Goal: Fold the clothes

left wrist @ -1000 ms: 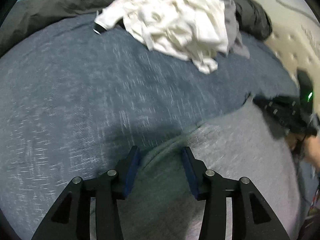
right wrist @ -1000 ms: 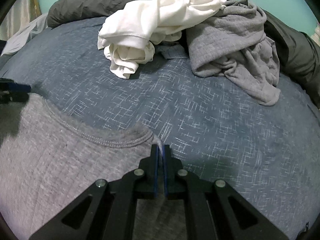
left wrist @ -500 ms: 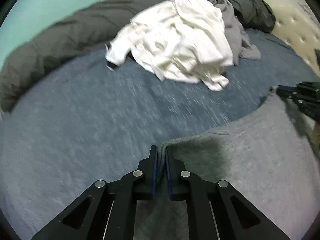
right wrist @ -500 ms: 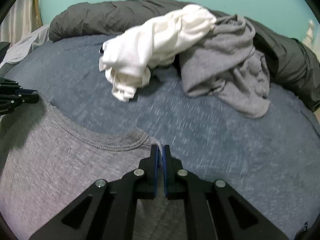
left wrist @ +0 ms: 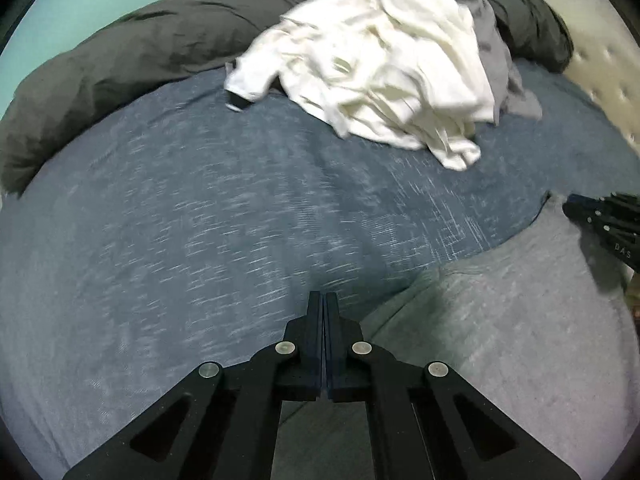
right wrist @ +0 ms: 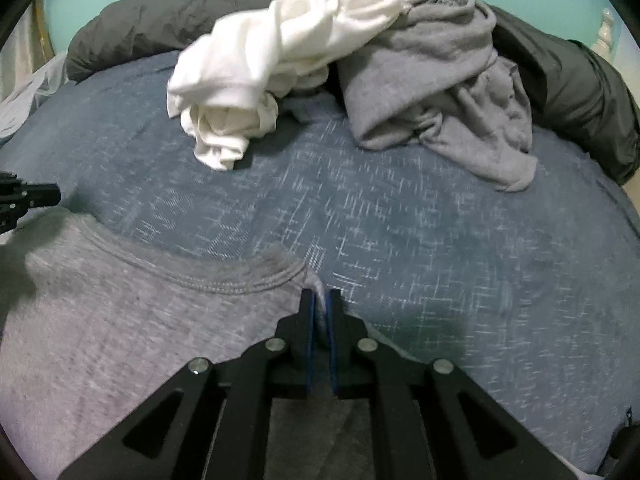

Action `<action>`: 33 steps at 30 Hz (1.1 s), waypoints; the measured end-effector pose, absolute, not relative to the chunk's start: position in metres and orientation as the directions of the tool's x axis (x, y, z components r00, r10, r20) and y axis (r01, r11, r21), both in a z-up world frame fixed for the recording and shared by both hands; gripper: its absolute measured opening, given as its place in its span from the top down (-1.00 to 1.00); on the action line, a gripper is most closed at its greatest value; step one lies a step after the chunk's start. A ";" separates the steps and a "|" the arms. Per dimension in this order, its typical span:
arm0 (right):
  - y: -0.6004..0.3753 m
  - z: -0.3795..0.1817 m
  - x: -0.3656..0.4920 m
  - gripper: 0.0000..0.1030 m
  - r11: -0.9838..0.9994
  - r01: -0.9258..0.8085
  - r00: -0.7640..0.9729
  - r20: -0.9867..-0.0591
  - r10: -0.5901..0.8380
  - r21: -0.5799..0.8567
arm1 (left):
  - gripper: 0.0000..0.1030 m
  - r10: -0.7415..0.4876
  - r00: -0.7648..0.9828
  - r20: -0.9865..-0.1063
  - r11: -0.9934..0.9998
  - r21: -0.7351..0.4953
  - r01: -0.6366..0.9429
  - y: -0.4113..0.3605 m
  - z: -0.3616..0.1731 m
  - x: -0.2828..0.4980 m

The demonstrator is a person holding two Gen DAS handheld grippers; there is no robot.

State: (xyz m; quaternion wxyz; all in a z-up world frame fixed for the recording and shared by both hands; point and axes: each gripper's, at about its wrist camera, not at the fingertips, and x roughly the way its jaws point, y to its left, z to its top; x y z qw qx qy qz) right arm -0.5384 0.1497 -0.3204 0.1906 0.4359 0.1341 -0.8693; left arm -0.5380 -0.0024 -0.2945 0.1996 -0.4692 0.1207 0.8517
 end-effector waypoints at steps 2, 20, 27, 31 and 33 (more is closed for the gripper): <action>0.160 -0.303 -0.529 0.58 -0.911 0.410 -0.586 -0.778 -0.226 -0.044 | 0.98 0.243 -0.469 -0.849 -0.898 -0.015 -0.439 -0.021 -0.284 -0.529; 0.268 -0.255 -0.290 0.24 -0.859 0.337 -0.540 -0.669 -0.511 0.385 | 0.10 0.190 -0.387 -0.902 -0.966 -0.101 -0.238 -0.286 -0.274 -0.352; 0.277 -0.263 -0.215 0.24 -0.843 0.347 -0.503 -0.678 -0.537 0.410 | 0.02 0.151 -0.382 -0.912 -0.985 -0.107 -0.133 -0.362 -0.290 -0.319; 0.277 -0.266 -0.192 0.24 -0.838 0.356 -0.495 -0.678 -0.544 0.413 | -0.01 0.109 -0.383 -0.917 -0.992 -0.078 -0.094 -0.395 -0.298 -0.302; 0.278 -0.268 -0.185 0.24 -0.838 0.350 -0.489 -0.681 -0.545 0.418 | -0.04 0.092 -0.390 -0.916 -0.995 -0.070 -0.071 -0.409 -0.301 -0.295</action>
